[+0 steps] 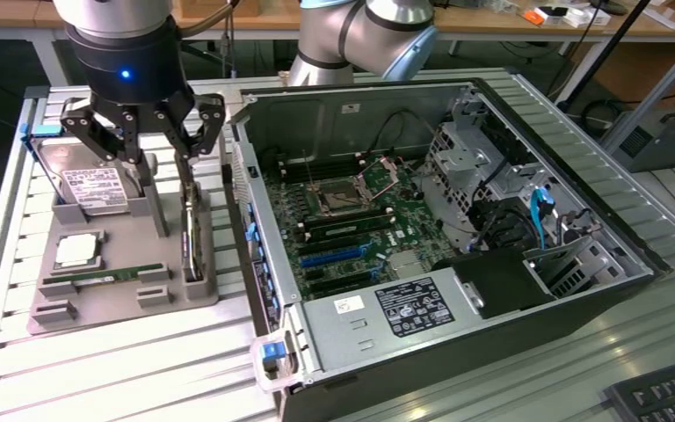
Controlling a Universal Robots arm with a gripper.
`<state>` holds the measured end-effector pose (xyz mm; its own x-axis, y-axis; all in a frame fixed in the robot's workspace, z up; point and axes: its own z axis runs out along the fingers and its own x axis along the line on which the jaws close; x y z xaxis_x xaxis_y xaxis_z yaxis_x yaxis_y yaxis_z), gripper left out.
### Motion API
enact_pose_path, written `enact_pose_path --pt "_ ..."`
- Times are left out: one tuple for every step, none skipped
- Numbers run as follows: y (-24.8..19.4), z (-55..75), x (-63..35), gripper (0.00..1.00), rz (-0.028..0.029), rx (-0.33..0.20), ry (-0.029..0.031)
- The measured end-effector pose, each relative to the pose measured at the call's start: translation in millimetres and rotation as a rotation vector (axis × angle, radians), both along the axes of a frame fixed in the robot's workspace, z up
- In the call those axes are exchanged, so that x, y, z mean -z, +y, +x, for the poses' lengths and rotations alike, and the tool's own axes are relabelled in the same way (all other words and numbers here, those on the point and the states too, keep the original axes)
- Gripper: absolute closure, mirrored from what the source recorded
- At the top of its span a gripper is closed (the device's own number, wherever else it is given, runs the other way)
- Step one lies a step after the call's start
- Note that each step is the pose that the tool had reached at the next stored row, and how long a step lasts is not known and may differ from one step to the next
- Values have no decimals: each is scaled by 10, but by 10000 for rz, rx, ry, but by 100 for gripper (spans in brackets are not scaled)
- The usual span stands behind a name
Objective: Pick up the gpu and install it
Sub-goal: 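Pick up the gpu and move the gpu toward the slot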
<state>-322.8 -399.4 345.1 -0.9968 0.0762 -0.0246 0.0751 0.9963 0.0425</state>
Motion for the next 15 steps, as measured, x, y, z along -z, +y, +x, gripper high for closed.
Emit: enact_pose_path --pt "0 -1 1 52 0 0 1" --pt "0 -6 8 52 -2 0 0" --pt "0 -11 12 52 -6 0 0" --pt "0 -12 13 52 -8 0 0" --pt "0 -13 13 52 -7 0 0" --pt "0 -15 15 52 -8 0 0" --pt "0 -16 15 52 -7 0 0" --pt "0 -19 17 52 -8 0 0" --pt "0 -20 18 52 -8 0 0" --pt "0 -21 18 52 -9 0 1" --pt "0 -22 19 52 -9 0 1" --pt "0 -23 21 52 -8 0 0" --pt "0 -25 23 52 -8 0 0" --pt "0 -27 25 52 -8 0 0" --pt "0 -29 26 52 -9 -1 0"
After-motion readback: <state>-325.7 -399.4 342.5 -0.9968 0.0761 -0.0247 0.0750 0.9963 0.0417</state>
